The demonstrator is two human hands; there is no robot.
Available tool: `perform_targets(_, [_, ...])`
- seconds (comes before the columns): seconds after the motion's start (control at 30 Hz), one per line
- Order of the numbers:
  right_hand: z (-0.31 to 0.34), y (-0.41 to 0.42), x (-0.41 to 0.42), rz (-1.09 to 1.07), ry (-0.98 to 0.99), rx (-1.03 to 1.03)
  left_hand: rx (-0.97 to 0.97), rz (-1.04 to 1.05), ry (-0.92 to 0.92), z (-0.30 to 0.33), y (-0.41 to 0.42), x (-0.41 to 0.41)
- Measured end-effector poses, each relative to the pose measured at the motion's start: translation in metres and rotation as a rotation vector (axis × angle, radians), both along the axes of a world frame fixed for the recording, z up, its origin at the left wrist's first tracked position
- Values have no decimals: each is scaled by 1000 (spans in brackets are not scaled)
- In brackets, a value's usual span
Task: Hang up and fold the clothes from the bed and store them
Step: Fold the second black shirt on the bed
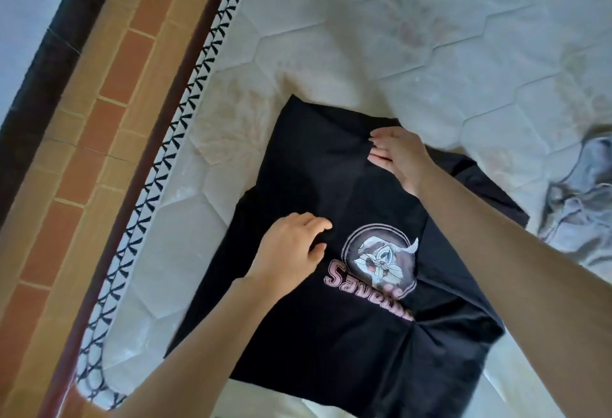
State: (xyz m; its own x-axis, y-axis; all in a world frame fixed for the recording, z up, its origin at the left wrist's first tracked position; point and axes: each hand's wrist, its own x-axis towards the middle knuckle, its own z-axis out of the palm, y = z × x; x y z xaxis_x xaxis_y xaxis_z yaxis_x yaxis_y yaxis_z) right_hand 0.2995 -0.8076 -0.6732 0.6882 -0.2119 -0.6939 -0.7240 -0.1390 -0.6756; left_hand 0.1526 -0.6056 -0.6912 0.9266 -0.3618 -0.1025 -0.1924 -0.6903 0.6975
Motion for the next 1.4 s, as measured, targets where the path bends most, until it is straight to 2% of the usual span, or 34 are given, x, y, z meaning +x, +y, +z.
perform_targets(0.1, [-9, 3, -15, -99, -7, 43, 49, -8, 3, -5, 3, -3])
perform_targets(0.17, [-14, 7, -20, -55, -29, -37, 86, 63, -68, -4, 10, 1])
perform_targets(0.2, [-16, 9, -21, -17, -52, -141, 113, 95, -102, -4, 14, 4])
perform_targets(0.3, [-15, 19, -21, 145, -204, -532, 187, 174, -171, -5, 30, 14])
perform_targets(0.4, [-15, 38, -13, 401, -377, -609, 220, 301, -140, -4, 40, 27])
perform_targets(0.5, [-17, 66, 6, 628, -455, -662, 178, 486, 52, 1, 46, 42])
perform_targets(0.6, [-17, 97, 32, 706, -405, -636, 108, 585, 279, 0, 53, 53])
perform_targets(0.73, [-21, 118, 62, 698, -250, -494, 191, 508, 470, 4, 66, 58])
perform_targets(0.8, [-20, 120, 71, 714, -211, -441, 157, 495, 550, 2, 74, 56])
perform_targets(0.9, [-17, 119, 80, 686, -220, -396, 96, 526, 603, -3, 84, 50])
perform_targets(1.03, [-22, 117, 85, 491, -239, -308, 51, 619, 628, -6, 90, 40])
perform_targets(1.13, [-26, 117, 85, 432, -252, -297, 63, 636, 646, -7, 90, 40])
perform_targets(1.23, [-26, 113, 84, 395, -263, -280, 78, 614, 632, 0, 88, 43])
perform_targets(1.3, [-25, 108, 85, 390, -312, -380, 161, 607, 536, 7, 82, 43])
perform_targets(1.4, [-18, 104, 74, 378, -463, -650, 306, 530, 66, 10, 72, 41])
